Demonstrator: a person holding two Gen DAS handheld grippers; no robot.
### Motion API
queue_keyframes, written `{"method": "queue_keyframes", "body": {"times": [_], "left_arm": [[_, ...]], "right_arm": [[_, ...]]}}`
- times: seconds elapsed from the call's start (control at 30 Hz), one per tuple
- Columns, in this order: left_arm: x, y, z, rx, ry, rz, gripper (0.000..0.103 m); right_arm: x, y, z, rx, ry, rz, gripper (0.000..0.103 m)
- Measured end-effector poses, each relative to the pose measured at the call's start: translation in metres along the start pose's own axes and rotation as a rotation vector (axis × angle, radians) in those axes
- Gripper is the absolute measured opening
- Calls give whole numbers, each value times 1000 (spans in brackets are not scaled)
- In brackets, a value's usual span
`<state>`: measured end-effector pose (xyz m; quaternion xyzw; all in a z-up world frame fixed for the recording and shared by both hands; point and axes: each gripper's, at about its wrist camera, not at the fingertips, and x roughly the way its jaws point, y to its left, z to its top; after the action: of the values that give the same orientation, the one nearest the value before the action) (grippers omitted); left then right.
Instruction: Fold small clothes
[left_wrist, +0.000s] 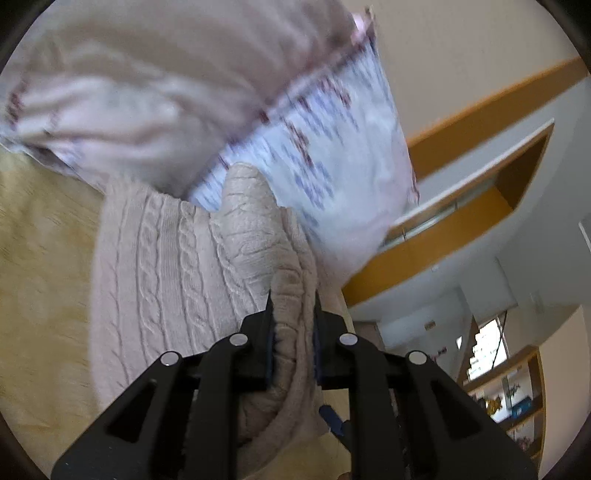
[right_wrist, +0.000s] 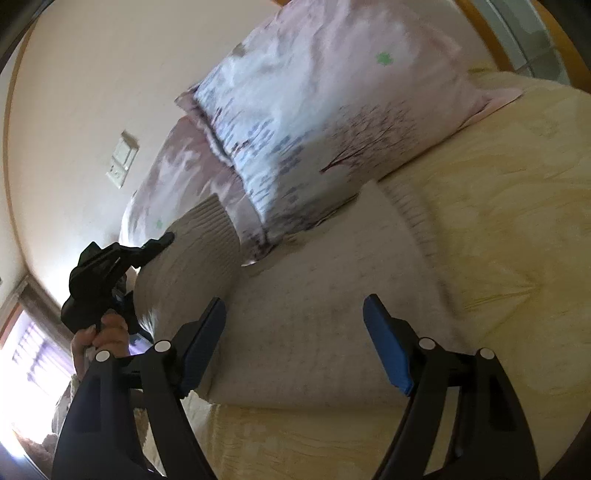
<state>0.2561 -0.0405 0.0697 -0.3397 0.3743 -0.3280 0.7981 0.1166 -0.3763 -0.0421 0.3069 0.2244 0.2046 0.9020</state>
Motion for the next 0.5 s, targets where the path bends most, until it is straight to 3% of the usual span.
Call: {"method": "queue_keyframes", "body": {"times": [0.1,0.23,0.3,0.4,0.47,0.5], "left_arm": [[31,-6,-19,11,71,4,15],[78,-13,-44,55,185,68,18],[89,-9,-48,3,216,18,26],[80,-11,-46,-21,221,-69,52],[56,-15,-42,15,178,-94,69],[46,-14,-39,30,150,-86,71]], "right_arm": [[-5,-7,5,13,-4,-20,78],[-3,-12,10,23,23,-39,78],[0,-14,15,36,52,-30,78],[5,-13,29,59,111,-4,78],[10,-12,37,64,155,3,79],[15,-12,42,74,185,10,79]]}}
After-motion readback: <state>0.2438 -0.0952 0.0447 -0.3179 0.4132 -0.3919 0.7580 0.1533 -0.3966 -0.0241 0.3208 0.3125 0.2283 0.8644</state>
